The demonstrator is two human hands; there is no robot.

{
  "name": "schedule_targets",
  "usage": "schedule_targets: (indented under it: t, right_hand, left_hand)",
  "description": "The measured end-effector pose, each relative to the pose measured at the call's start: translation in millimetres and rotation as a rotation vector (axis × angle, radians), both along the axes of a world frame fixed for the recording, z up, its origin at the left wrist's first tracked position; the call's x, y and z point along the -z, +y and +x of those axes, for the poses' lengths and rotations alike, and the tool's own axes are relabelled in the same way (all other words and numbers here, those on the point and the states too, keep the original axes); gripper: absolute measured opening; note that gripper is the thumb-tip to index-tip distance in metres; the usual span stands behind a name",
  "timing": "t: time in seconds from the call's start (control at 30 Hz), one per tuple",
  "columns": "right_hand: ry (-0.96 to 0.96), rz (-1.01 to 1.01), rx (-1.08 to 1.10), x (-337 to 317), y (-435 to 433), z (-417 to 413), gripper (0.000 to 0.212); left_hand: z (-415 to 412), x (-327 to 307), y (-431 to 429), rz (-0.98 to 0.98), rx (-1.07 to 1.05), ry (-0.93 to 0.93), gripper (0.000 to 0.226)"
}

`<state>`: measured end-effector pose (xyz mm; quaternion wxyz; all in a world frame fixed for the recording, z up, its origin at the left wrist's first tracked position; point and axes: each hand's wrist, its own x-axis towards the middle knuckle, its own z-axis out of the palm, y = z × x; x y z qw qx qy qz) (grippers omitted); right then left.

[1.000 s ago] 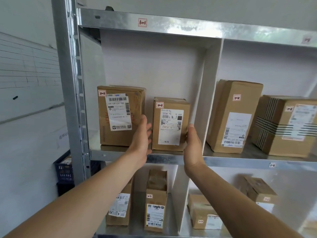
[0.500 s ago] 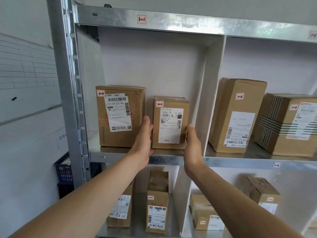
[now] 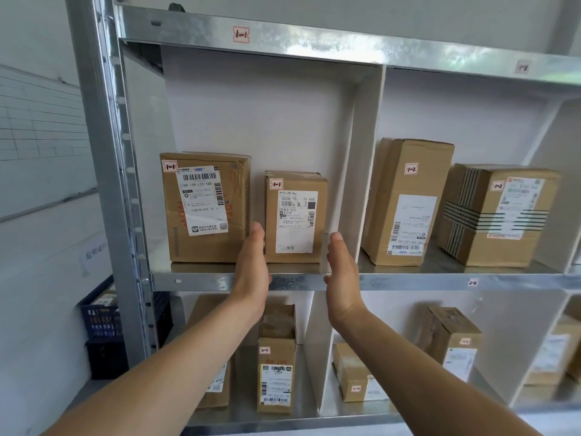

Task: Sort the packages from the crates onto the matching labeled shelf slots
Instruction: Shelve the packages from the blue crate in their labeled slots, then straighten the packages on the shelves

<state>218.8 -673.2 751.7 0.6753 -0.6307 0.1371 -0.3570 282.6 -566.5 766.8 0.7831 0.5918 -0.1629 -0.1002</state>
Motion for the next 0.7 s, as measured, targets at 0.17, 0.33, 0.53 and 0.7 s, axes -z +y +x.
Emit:
schedule_targets:
  t: [0.17, 0.33, 0.53, 0.7]
  right_hand:
    - [-0.001, -0.025, 0.026, 5.5, 5.4, -21.0, 0.067]
    - [-0.01, -0.109, 0.104, 8.3, -11.3, -47.5, 0.058]
    - [0.006, -0.2, 0.21, 6.1, -47.4, -82.7, 0.06]
    - [0.027, -0.217, 0.269, 0.3, -79.9, -117.0, 0.068]
  left_hand:
    - [-19.4, 1.0, -1.5, 0.024, 0.046, -0.124, 0.062]
    - [-42.1, 1.9, -17.0, 0.095, 0.071, -0.314, 0.071]
    - [-74.1, -3.0, -57.9, 0.198, 0.183, -0.539, 0.071]
    - [-105.4, -10.2, -97.9, 0.19, 0.249, -0.631, 0.072]
